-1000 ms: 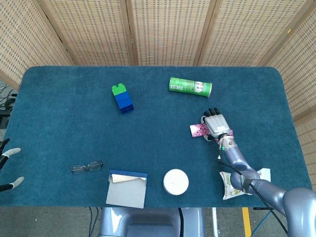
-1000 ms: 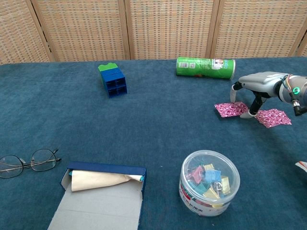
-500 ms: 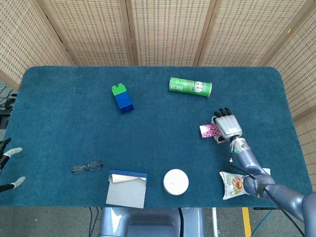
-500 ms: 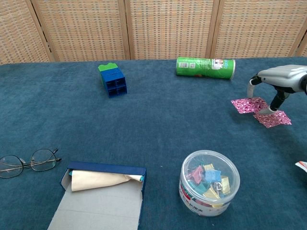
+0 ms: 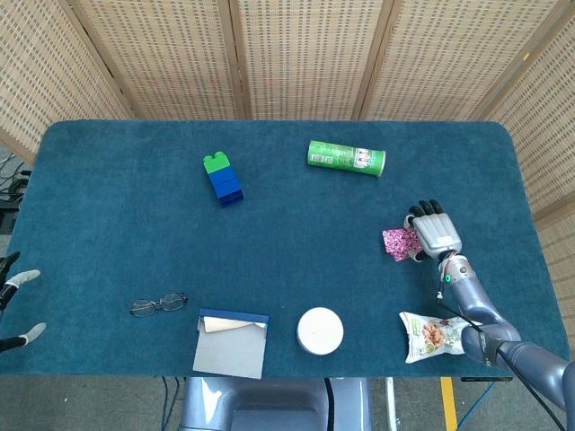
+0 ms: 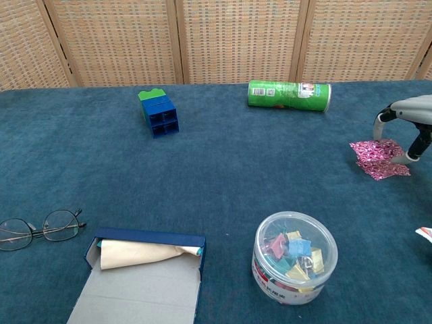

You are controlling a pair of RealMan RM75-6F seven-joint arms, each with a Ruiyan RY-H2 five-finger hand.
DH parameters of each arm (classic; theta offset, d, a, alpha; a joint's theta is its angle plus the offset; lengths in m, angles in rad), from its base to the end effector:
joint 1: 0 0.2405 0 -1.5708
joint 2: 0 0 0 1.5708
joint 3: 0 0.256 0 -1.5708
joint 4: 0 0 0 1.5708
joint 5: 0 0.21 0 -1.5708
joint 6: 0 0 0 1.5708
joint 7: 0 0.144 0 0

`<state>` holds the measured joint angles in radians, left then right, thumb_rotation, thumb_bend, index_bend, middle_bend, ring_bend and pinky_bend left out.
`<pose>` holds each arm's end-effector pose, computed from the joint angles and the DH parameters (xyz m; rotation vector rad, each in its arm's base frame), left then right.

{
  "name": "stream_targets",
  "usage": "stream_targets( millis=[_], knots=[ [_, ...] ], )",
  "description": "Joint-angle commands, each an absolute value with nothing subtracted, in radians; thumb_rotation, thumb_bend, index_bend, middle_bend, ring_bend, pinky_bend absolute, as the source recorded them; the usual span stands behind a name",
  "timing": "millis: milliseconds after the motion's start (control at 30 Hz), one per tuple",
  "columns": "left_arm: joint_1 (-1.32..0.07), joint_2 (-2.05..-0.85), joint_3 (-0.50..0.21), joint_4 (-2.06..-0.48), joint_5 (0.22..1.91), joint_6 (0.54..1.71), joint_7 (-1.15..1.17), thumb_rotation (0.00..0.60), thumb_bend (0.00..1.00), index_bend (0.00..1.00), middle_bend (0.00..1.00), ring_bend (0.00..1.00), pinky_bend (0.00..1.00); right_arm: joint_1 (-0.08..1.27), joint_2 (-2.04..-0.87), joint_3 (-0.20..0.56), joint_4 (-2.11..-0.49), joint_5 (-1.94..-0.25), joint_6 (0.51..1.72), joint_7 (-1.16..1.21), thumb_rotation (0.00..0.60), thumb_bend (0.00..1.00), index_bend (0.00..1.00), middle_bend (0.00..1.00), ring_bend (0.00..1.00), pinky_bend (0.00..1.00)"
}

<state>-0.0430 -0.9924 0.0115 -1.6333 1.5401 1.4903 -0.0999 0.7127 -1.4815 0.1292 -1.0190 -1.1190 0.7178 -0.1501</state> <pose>-0.3220 0.1549 0.1885 -1.4161 -0.9516 -0.8522 -0.2849 -0.4004 0.0458 1.7379 -0.9213 0.5267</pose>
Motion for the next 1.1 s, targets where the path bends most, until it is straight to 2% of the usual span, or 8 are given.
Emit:
stream_targets(
  millis=[33,267,500,667,867,1100],
  knots=[
    [-0.040,-0.991,0.013,-1.637,1.540,1.494,-0.096,0.600,0.18,0.22,0.03,0.00,0.04,0.708,-1.486,0.124,-0.993,-1.135,0.710,-0.125,0.600,0.34,0.44,0.16,0.00,0.00],
    [-0.035,-0.986,0.013,-1.647,1.539,1.500,-0.086,0.600,0.18,0.22,0.03,0.00,0.04,0.704,-1.495,0.115,-0.950,-1.166,0.697,-0.079,0.600,0.33,0.40,0.14,0.00,0.00],
    [-0.034,-0.985,0.014,-1.653,1.539,1.501,-0.079,0.600,0.18,0.22,0.03,0.00,0.04,0.699,-1.498,0.108,-0.925,-1.191,0.685,-0.040,0.600,0.30,0.27,0.12,0.00,0.00],
    [-0.033,-0.985,0.013,-1.656,1.541,1.503,-0.077,0.600,0.18,0.22,0.03,0.00,0.04,0.698,-1.497,0.107,-0.916,-1.203,0.682,-0.025,0.600,0.26,0.22,0.11,0.00,0.00],
    [-0.033,-0.986,0.013,-1.653,1.539,1.501,-0.079,0.600,0.18,0.22,0.03,0.00,0.04,0.691,-1.486,0.119,-0.934,-1.208,0.705,-0.010,0.600,0.26,0.21,0.10,0.00,0.00],
    [-0.034,-0.991,0.010,-1.643,1.535,1.500,-0.087,0.600,0.18,0.22,0.03,0.00,0.03,0.636,-1.439,0.151,-1.033,-1.186,0.822,-0.013,0.600,0.29,0.21,0.10,0.00,0.00]
  ],
)
